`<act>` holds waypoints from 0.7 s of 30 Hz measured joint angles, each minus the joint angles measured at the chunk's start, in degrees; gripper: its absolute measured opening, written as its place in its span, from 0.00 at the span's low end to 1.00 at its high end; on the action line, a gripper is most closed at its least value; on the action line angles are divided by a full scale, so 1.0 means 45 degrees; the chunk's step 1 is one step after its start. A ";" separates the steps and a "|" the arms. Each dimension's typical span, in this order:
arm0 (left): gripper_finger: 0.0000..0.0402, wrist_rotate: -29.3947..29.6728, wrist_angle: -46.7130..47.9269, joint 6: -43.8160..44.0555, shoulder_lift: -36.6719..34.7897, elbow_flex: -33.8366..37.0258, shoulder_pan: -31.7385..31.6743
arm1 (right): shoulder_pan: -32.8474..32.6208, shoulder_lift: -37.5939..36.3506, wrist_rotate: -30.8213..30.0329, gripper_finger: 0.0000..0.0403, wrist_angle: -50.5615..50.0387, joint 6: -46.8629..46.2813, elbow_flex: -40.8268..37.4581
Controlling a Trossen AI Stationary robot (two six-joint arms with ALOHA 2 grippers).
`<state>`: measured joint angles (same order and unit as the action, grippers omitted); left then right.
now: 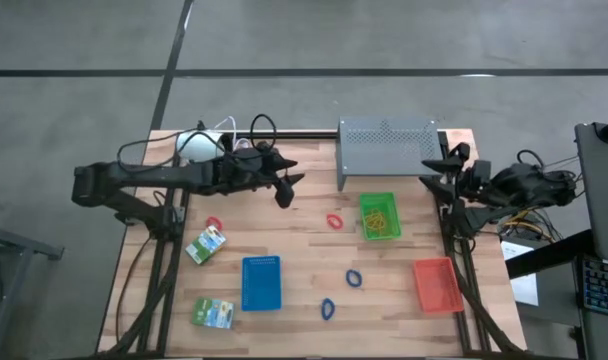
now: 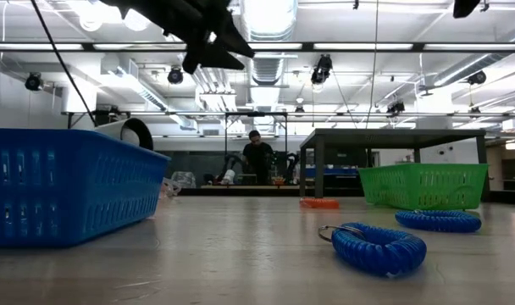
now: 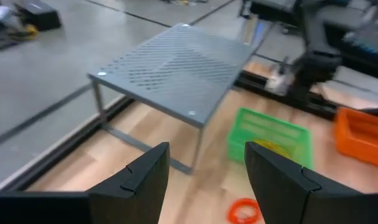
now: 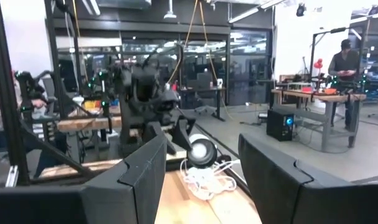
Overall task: Pick & Place Office Desk Supplies
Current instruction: Put the crayon box into the blue bin
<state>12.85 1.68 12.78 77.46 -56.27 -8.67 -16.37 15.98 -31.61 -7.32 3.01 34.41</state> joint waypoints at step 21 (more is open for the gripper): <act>0.54 -0.1475 0.6172 0.3045 -0.2628 0.0000 0.0024 | -0.0003 0.0493 0.0027 0.49 -0.0208 0.0000 -0.0106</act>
<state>6.22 29.46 26.48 65.64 -56.27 -8.56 -16.38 18.20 -31.48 -8.25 3.01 33.93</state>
